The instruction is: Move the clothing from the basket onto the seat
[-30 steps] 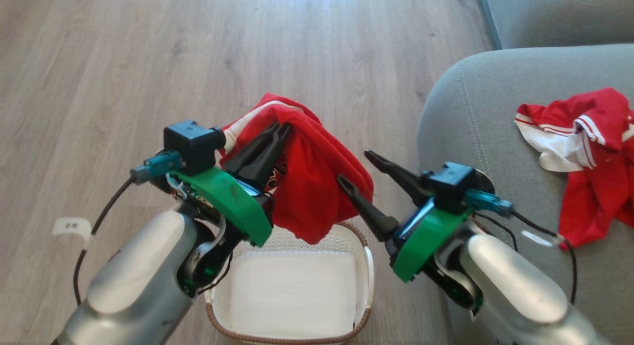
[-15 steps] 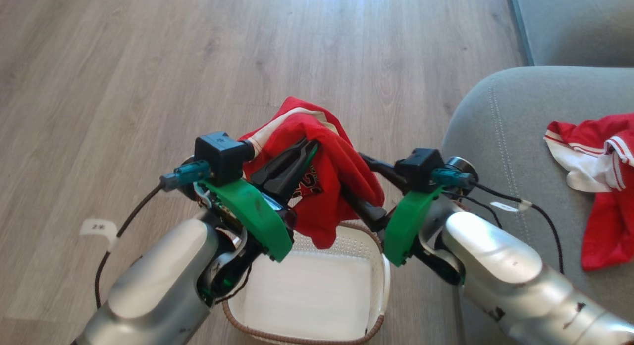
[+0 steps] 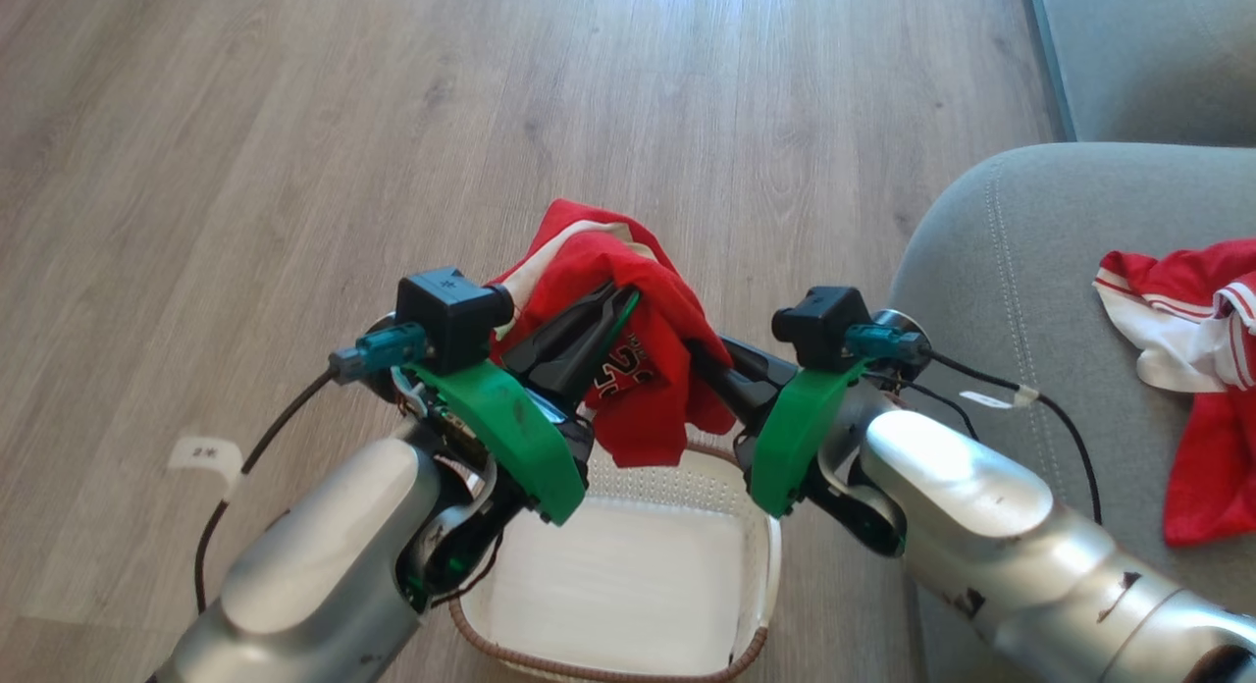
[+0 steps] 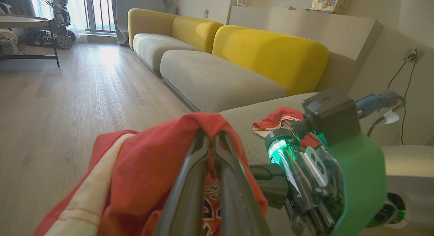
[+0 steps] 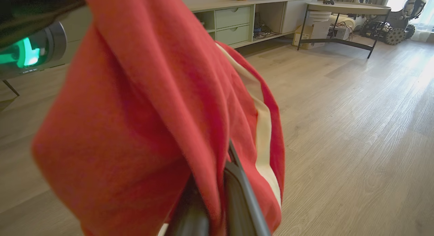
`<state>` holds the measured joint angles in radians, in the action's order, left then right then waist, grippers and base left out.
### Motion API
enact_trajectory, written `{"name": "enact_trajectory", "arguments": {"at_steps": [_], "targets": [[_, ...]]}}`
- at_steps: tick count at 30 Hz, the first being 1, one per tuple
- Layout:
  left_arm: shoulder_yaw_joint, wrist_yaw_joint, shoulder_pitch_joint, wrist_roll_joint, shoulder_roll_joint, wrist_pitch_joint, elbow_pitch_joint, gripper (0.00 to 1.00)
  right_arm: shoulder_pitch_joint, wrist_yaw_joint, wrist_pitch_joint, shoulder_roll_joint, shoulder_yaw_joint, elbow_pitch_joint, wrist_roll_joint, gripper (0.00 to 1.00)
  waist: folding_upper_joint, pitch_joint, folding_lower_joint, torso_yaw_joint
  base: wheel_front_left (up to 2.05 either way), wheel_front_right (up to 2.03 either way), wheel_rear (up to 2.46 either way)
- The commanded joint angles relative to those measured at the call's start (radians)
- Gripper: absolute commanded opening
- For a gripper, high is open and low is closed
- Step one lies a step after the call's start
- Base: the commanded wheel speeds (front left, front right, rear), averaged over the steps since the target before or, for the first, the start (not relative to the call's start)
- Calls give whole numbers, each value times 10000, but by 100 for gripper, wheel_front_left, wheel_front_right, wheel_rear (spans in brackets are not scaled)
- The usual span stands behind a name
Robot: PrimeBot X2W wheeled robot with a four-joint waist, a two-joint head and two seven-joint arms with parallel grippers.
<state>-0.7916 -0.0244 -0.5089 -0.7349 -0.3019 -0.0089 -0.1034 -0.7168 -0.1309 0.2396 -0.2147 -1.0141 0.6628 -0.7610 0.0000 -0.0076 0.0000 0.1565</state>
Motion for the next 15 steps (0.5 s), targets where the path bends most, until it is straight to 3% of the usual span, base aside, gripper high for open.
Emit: {"name": "enact_trajectory", "arguments": {"at_steps": [1,4,10,11,12,13,14,15], "targets": [[528,55,-627,-55,-167,-52,270,0,-434,2,177,69,132,-187,-80,0,0,10,0,-24,0,0,0],[571,110,-568,-57,-252,-92,243,0,-423,2,211,-27,597,-191,9,0,0,7,0,-97,0,0,0],[626,270,-364,-62,-382,-183,295,0,344,2,219,-102,2668,-1008,817,0,0,-42,0,-345,0,0,0],[635,299,-327,-83,-366,-205,328,8,533,2,219,-92,2986,-1205,974,0,0,-44,0,-395,0,0,0],[643,330,-292,-107,-346,-223,364,44,726,2,219,-76,3287,-1419,1120,0,0,-46,0,-446,0,0,0],[643,330,-292,-107,-346,-223,364,44,726,2,219,-76,3287,-1419,1120,0,0,-46,0,-446,0,0,0],[638,363,-262,-115,-337,-221,396,94,916,2,219,-61,3562,-1631,1269,0,0,-48,0,-508,0,0,0],[612,379,-242,-116,-330,-200,426,100,1100,2,220,-54,3812,-1830,1419,0,0,-51,0,-568,0,0,0]]}}
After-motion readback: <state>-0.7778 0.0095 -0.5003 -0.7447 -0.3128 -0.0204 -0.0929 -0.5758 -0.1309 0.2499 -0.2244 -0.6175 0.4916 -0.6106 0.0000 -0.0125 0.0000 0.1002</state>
